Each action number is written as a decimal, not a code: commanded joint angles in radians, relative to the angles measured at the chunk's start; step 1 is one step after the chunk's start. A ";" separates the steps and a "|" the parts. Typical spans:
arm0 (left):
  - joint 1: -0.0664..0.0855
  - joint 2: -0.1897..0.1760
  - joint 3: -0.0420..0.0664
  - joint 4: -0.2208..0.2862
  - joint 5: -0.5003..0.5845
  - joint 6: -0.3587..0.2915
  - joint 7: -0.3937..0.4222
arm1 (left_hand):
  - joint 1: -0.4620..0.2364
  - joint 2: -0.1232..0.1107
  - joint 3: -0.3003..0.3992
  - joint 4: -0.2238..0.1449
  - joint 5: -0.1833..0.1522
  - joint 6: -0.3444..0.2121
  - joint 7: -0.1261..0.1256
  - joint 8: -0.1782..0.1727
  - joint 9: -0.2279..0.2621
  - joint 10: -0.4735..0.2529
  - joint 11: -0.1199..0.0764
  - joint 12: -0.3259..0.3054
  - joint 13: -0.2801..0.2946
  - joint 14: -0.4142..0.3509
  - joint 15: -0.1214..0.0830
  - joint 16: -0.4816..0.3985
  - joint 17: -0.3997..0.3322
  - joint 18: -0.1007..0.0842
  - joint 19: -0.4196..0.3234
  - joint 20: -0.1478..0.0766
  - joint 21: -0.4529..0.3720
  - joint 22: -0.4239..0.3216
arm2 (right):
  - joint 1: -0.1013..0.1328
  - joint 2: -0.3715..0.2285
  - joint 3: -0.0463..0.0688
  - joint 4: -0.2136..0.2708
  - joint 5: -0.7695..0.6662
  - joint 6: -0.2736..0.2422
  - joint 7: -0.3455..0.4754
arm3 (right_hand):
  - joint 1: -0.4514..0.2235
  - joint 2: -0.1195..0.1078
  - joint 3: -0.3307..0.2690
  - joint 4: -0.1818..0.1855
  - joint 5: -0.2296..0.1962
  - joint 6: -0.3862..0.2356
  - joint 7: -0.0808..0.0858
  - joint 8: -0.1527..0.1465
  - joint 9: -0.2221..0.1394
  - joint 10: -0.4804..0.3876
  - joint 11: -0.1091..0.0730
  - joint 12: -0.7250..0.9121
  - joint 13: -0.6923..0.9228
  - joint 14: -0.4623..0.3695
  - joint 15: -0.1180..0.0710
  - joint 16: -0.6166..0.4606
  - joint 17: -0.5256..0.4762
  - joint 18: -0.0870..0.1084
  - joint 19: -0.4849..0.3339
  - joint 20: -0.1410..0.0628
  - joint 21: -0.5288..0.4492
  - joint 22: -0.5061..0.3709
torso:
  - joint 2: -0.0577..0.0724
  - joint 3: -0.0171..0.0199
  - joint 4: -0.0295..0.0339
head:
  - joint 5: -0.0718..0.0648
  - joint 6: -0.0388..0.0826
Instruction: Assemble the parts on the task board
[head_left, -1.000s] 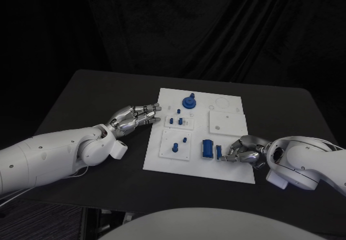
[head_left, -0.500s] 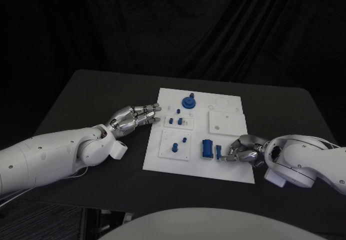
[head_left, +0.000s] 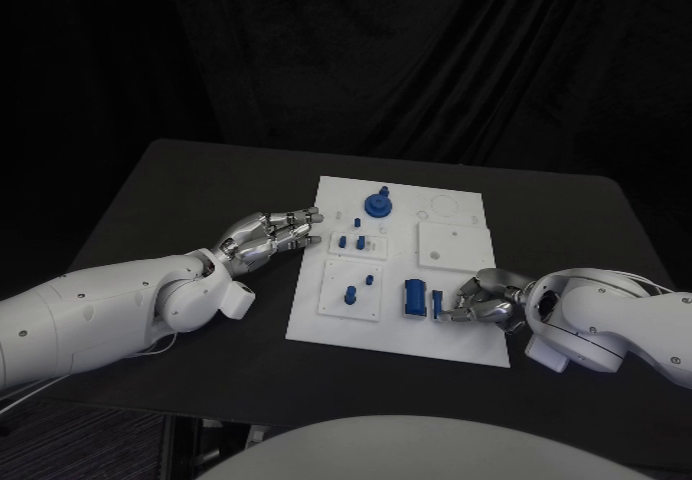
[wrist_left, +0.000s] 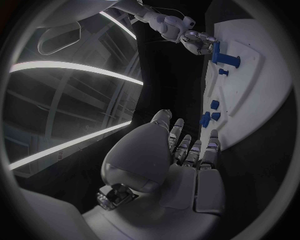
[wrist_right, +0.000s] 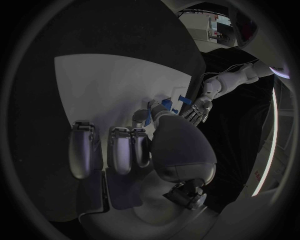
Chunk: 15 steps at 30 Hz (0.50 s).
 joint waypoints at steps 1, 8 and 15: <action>-0.003 0.001 0.001 0.002 0.002 0.015 0.012 | -0.010 -0.003 0.005 0.000 -0.005 -0.001 0.005 0.005 0.001 0.000 0.003 0.005 0.001 0.002 0.007 0.005 0.001 -0.016 0.009 -0.001 0.000 -0.001 | -0.004 -0.001 0.000 0.002 -0.004 -0.001 -0.017 | 0.011 -0.001 0.005 -0.002 0.002 0.007 0.001 0.005 0.002 0.106 -0.009 0.006 0.263 0.095 -0.007 0.003 0.230 0.012 0.036 -0.006 -0.003 0.216 | 0.000 0.0001 0.0007 | -0.001 0.000; -0.004 -0.002 0.001 0.009 0.002 -0.001 0.037 | -0.009 -0.004 0.009 -0.003 0.004 0.004 0.003 0.007 0.001 0.002 0.003 0.007 0.002 0.002 0.006 0.006 0.001 -0.017 0.006 -0.001 -0.002 -0.006 | -0.004 -0.015 0.000 0.015 -0.004 -0.027 0.028 | 0.002 -0.022 -0.013 0.006 -0.001 -0.001 0.002 -0.001 0.001 0.106 -0.009 0.006 0.263 0.095 -0.007 0.003 0.230 0.012 0.036 -0.008 -0.004 0.216 | 0.000 0.0001 -0.0001 | 0.000 0.000; -0.005 -0.016 0.001 0.033 0.002 -0.064 0.101 | -0.015 -0.019 0.018 -0.004 0.013 0.025 0.006 0.015 0.004 0.022 0.007 0.026 0.005 -0.021 -0.034 -0.005 -0.004 0.014 -0.059 -0.047 -0.034 -0.071 | -0.003 -0.048 0.000 0.035 -0.004 -0.097 0.147 | -0.051 -0.039 -0.060 0.063 -0.002 0.009 0.000 -0.002 0.006 0.106 -0.011 0.006 0.263 0.090 -0.009 -0.006 0.204 0.006 0.048 -0.010 0.018 0.224 | 0.000 0.0003 -0.0003 | -0.001 0.000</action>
